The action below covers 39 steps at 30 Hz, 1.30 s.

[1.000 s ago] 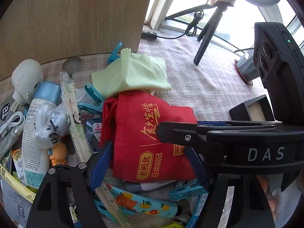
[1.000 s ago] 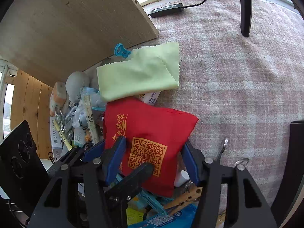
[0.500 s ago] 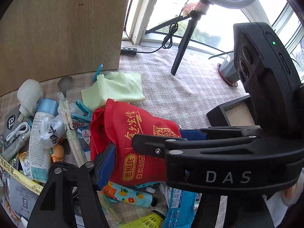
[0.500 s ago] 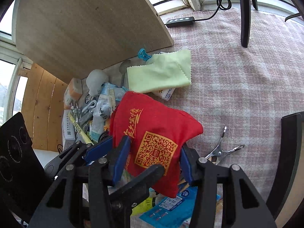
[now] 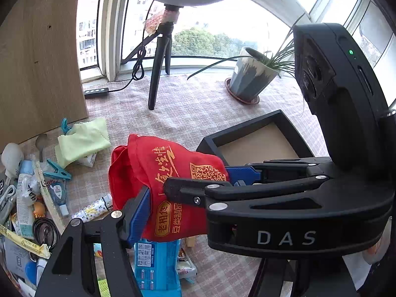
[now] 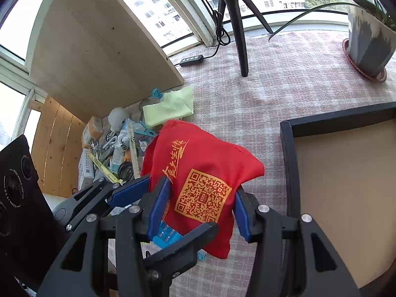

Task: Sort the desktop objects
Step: 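Lower the red pouch into the black tray and open the right gripper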

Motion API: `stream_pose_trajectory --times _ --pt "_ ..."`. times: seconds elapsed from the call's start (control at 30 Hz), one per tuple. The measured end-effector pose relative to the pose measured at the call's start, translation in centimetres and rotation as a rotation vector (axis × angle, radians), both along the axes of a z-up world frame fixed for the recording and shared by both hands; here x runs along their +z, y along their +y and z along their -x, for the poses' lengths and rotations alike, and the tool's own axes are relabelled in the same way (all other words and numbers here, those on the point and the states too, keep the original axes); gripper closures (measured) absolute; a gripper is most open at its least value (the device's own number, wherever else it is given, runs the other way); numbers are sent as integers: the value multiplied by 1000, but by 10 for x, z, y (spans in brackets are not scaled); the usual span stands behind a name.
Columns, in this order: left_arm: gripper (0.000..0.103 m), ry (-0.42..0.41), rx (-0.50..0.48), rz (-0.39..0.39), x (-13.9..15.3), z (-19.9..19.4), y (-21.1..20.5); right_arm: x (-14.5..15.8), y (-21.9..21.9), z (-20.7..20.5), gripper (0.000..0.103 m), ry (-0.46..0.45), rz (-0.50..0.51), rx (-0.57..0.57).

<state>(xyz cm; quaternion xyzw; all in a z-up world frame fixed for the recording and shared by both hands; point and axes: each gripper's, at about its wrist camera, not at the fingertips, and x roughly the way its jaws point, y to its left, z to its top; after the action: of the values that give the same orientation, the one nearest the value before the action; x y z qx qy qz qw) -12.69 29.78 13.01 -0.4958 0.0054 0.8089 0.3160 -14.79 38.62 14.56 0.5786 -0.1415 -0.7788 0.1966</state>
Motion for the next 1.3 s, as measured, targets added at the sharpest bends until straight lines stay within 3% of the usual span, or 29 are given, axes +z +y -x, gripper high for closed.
stream_pose_trajectory --times 0.3,0.43,0.53,0.63,0.93,1.03,1.17,1.3 --pt "41 -28 -224 -30 10 -47 99 5 121 -44 57 -9 2 -170" --pt "41 -32 -312 -28 17 -71 134 16 157 -63 57 18 -50 -223" --pt "41 -43 -339 11 15 -82 154 25 179 -73 57 55 -113 -268" --pt "41 -44 -346 46 8 -91 160 31 190 -77 57 70 -107 -290" --pt "41 -33 -242 83 7 -81 121 30 149 -65 53 92 -149 -202" --pt "41 -20 -180 100 8 -74 92 24 119 -58 49 77 -135 -143" --pt "41 -13 -93 122 4 -61 44 20 76 -50 33 69 -110 -67" --pt "41 -10 27 167 -4 -50 -15 19 33 -40 31 70 -98 22"
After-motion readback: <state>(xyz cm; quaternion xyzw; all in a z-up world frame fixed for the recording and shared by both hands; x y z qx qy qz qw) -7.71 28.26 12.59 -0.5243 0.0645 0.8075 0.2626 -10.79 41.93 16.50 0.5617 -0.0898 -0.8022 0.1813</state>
